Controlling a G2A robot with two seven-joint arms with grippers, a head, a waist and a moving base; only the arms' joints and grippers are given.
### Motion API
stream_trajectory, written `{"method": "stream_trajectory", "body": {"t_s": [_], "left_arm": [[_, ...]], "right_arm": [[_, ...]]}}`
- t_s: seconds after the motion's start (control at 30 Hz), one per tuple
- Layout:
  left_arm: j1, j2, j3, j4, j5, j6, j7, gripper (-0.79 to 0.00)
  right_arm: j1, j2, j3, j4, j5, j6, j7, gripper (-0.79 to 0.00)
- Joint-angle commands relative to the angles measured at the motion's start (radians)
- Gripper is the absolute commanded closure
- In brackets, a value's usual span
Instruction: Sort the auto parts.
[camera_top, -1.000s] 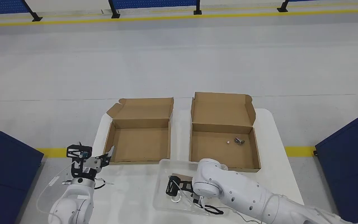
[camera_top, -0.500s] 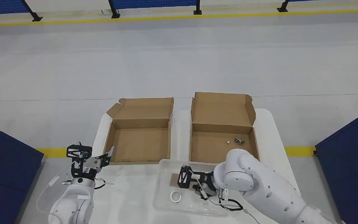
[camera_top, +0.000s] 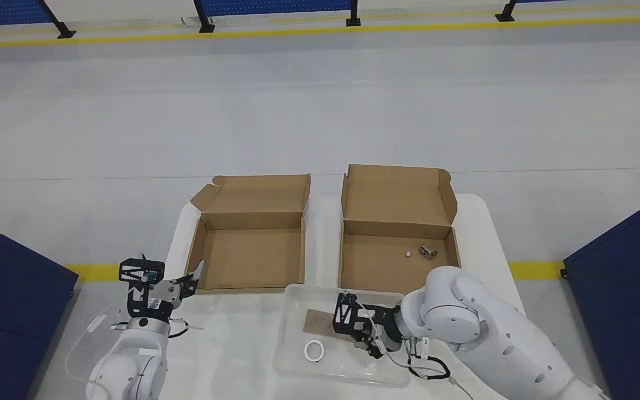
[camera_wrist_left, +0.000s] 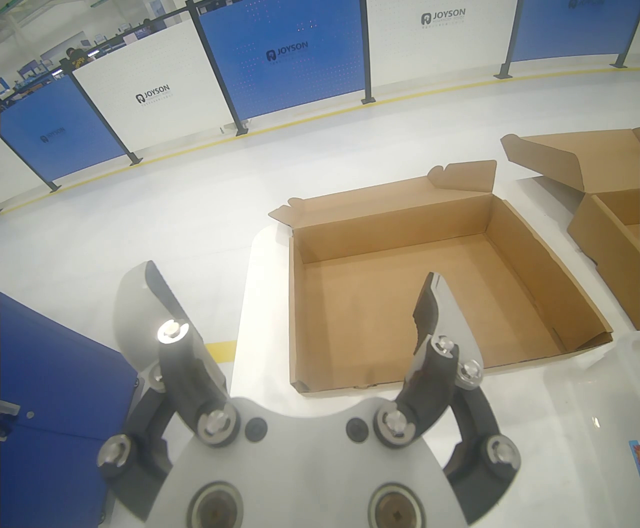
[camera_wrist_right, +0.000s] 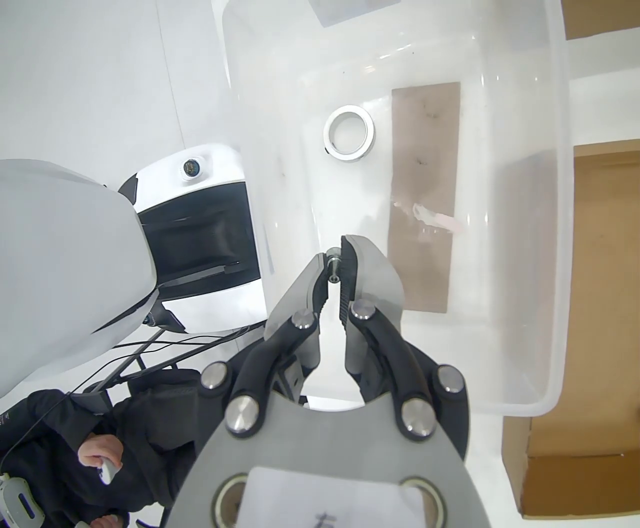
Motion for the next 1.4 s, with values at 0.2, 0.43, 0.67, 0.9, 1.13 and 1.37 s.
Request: {"method": "stream_trajectory", "body": {"t_s": [0.2,0.43,0.67,0.9,1.13,1.37], "left_arm": [[0.000,0.000,0.000,0.000,0.000,0.000,0.000,-0.785],[0.000,0.000,0.000,0.000,0.000,0.000,0.000,-0.785],[0.000,0.000,0.000,0.000,0.000,0.000,0.000,-0.785],[0.000,0.000,0.000,0.000,0.000,0.000,0.000,-0.785],[0.000,0.000,0.000,0.000,0.000,0.000,0.000,-0.785],[0.000,0.000,0.000,0.000,0.000,0.000,0.000,-0.785]], "right_arm": [[-0.041,0.027,0.114,0.025,0.163,-0.056,-0.056,0.000],[-0.098,0.092,0.231,0.054,0.411,-0.130,-0.129,0.000],[-0.114,0.164,0.256,0.093,0.627,-0.204,-0.204,0.000],[-0.114,0.167,0.256,0.097,0.640,-0.210,-0.210,0.000],[-0.119,0.166,0.261,0.086,0.668,-0.208,-0.241,0.000],[-0.124,0.187,0.254,0.083,0.991,-0.228,-0.228,0.000]]}}
